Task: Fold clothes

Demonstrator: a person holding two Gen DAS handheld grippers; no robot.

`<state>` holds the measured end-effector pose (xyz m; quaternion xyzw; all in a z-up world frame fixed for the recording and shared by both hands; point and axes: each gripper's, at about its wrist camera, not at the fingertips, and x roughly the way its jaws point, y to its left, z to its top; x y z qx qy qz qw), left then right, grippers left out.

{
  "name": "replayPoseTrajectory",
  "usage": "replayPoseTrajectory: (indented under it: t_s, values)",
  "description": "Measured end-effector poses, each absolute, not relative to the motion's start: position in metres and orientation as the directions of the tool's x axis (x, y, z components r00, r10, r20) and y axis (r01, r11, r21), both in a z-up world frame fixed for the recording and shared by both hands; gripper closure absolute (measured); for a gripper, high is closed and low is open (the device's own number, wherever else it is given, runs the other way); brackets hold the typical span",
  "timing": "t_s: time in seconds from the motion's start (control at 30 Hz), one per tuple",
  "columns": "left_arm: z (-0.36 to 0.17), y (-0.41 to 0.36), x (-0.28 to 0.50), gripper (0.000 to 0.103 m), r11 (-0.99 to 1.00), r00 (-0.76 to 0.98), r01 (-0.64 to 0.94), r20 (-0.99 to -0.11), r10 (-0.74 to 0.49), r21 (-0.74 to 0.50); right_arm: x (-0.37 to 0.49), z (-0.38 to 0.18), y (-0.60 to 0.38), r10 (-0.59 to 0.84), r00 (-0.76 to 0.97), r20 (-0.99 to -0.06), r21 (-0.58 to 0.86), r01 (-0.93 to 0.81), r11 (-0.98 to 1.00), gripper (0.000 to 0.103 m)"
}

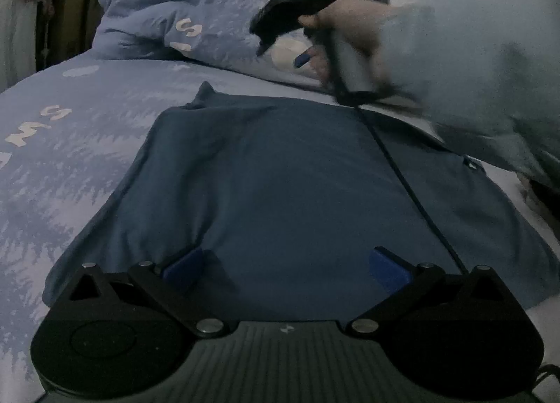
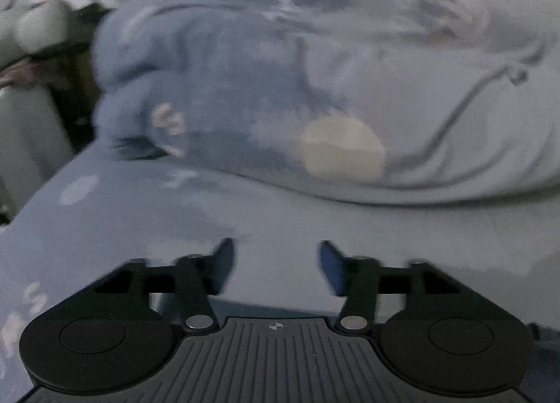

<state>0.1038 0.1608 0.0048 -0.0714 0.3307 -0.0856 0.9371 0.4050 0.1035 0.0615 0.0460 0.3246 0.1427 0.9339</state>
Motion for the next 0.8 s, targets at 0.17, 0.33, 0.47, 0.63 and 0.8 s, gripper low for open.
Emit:
replayPoseTrajectory:
  t_s: [0.17,0.33,0.47,0.63,0.8]
  values:
    - [0.003,0.159,0.102,0.000,0.977,0.767,0.121,-0.608,-0.203,-0.175,0.364,0.075,0.050,0.329,0.739,-0.588,0.228,-0.239,0.944,0.037]
    - [0.001,0.158,0.101,0.000,0.979,0.770,0.121,-0.607,-0.195,-0.161,0.301,0.072,-0.038,0.222,0.772,-0.596,0.168,-0.150,0.974,0.039]
    - [0.000,0.157,0.100,0.000,0.981,0.772,0.122,-0.607,-0.189,-0.150,0.277,0.040,-0.094,0.114,0.727,-0.677,0.092,-0.070,0.993,0.091]
    - [-0.001,0.151,0.097,0.000,0.986,0.774,0.119,-0.610,-0.167,-0.119,0.292,0.006,-0.147,0.027,0.693,-0.720,0.084,0.048,0.995,0.099]
    - [-0.002,0.151,0.097,0.000,0.986,0.779,0.113,-0.606,-0.163,-0.120,0.316,-0.006,-0.161,0.007,0.698,-0.716,0.060,0.051,0.997,0.103]
